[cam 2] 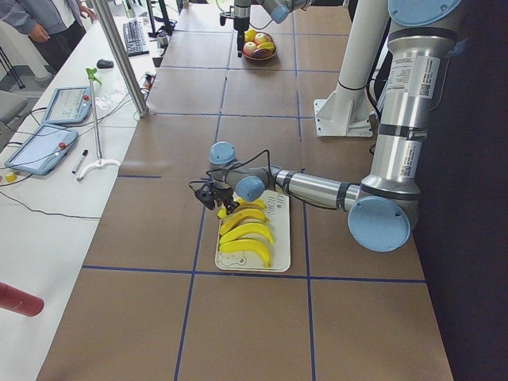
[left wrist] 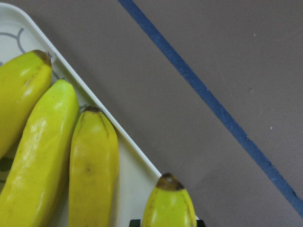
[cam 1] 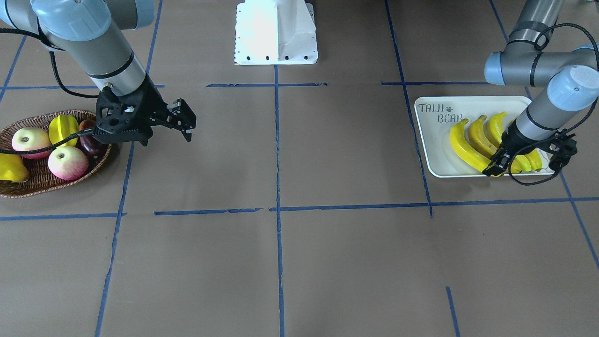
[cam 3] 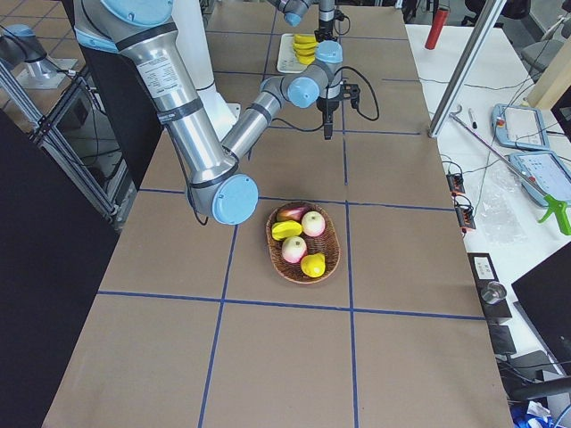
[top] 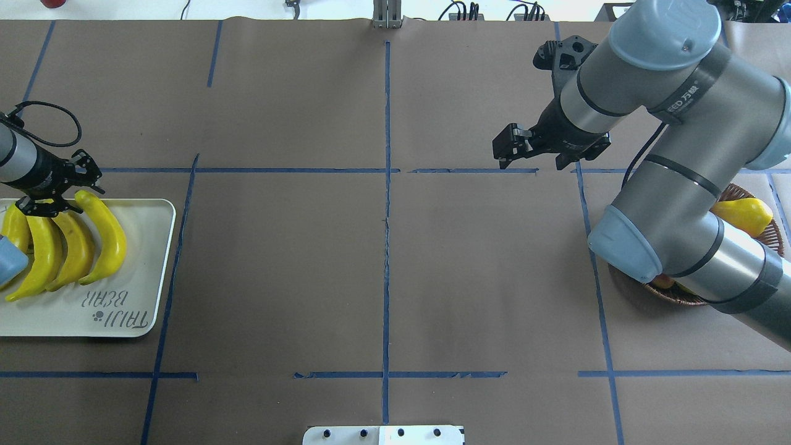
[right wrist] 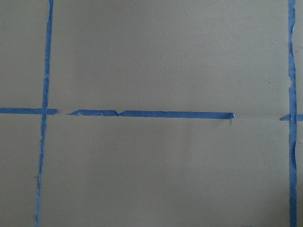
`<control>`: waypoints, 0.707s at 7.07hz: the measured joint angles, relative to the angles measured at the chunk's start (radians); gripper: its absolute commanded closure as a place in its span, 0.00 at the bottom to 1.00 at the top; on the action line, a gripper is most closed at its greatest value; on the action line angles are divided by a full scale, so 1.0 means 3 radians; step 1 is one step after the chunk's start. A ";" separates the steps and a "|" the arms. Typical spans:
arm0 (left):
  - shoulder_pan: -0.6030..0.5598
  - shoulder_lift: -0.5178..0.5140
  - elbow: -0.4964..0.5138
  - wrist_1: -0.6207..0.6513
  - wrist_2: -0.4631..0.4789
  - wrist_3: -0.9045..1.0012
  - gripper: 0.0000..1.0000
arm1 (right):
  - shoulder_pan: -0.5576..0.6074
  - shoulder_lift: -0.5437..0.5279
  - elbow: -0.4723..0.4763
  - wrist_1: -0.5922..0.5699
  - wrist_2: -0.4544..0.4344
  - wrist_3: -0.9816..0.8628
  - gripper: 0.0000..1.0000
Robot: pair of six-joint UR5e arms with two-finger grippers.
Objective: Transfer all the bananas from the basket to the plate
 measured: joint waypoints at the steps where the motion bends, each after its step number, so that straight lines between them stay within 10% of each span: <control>1: -0.0029 -0.0009 0.0001 -0.0004 -0.0003 0.0019 0.00 | 0.0000 -0.0001 -0.0003 0.0000 0.0000 -0.0001 0.00; 5: -0.0561 0.0006 -0.0040 0.0071 -0.0495 0.0739 0.00 | 0.0048 -0.0025 -0.0004 -0.0005 0.0007 -0.0040 0.00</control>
